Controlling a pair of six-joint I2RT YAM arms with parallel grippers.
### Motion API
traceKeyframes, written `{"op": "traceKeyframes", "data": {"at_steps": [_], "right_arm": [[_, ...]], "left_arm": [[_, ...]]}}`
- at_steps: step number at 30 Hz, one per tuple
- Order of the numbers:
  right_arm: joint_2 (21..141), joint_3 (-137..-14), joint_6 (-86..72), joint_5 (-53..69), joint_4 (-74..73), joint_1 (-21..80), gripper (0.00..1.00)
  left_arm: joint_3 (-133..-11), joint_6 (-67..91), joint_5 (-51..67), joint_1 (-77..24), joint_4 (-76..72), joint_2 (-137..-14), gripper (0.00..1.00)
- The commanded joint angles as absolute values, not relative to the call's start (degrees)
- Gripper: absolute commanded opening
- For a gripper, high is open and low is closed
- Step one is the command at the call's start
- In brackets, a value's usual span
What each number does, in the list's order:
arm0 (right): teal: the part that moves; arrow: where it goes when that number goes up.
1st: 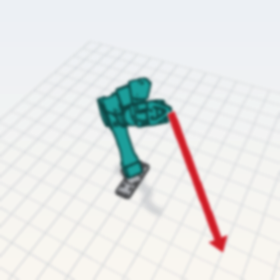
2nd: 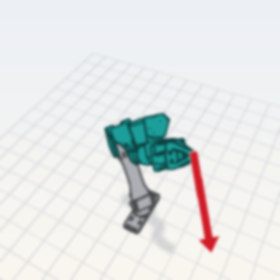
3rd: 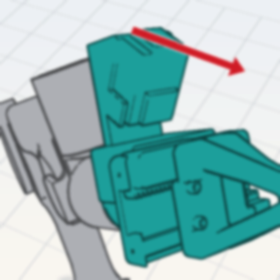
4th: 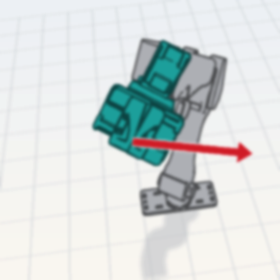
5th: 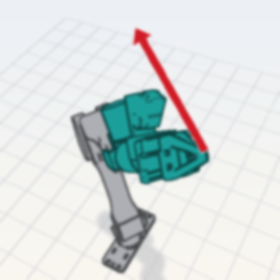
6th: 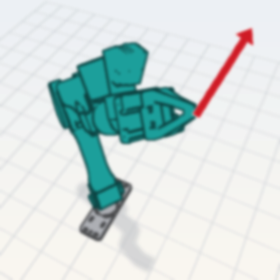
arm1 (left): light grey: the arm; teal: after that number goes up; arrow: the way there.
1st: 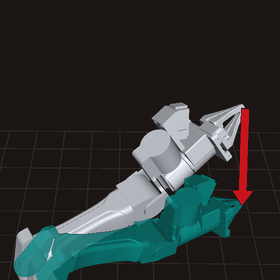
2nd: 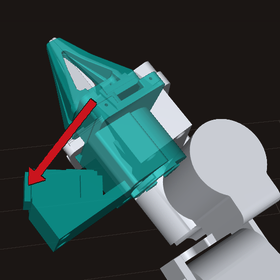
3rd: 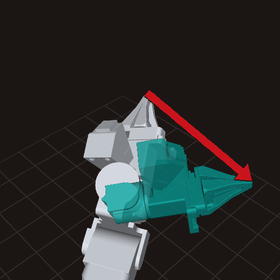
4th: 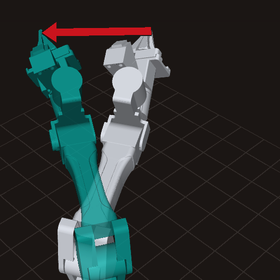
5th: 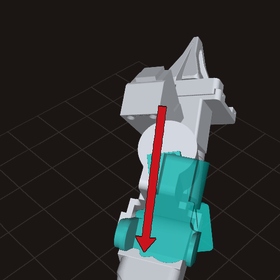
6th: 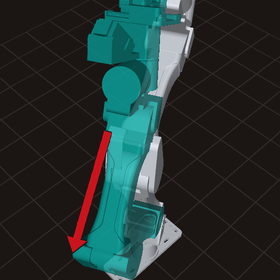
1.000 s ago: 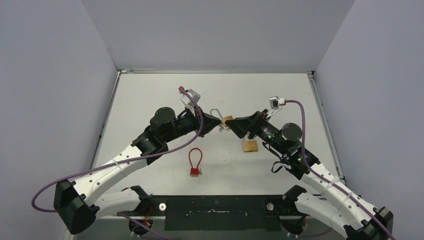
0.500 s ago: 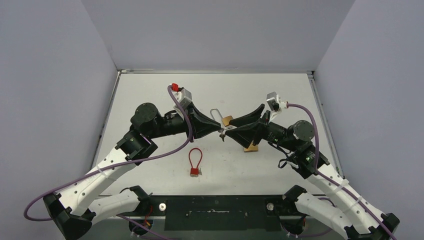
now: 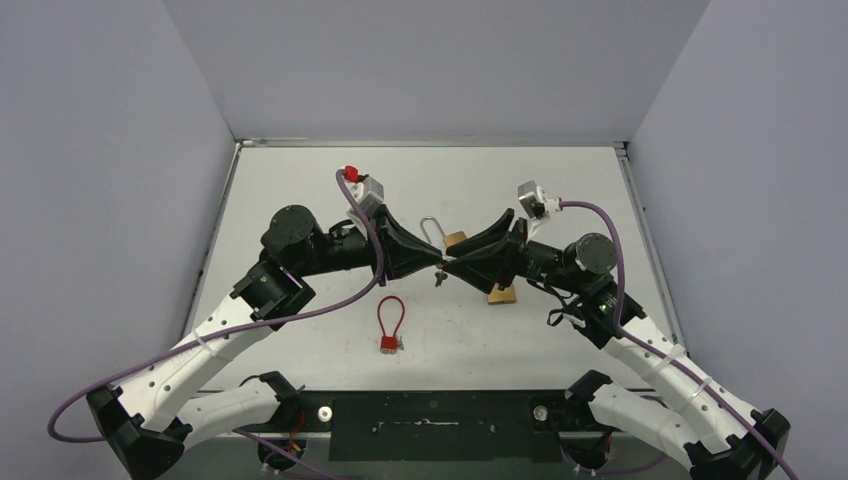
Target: Unlock with the key
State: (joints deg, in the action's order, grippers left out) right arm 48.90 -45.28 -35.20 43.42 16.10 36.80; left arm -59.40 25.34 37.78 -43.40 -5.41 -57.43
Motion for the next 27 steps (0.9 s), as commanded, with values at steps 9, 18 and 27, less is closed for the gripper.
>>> {"op": "traceKeyframes", "data": {"at_steps": [9,18,27], "right_arm": [[51.05,-47.21,-36.81,46.23,23.47,37.87,0.20],[50.44,-46.56,-36.69,43.69,23.44,38.06,0.00],[49.53,-45.40,-37.39,41.54,24.19,38.10,0.00]], "left_arm": [[-59.28,28.66,38.93,-43.15,-12.42,-56.73,0.00],[-57.66,31.57,34.66,-43.11,-15.41,-56.32,0.10],[-53.39,39.65,33.45,-39.69,-23.40,-55.43,0.27]]}}
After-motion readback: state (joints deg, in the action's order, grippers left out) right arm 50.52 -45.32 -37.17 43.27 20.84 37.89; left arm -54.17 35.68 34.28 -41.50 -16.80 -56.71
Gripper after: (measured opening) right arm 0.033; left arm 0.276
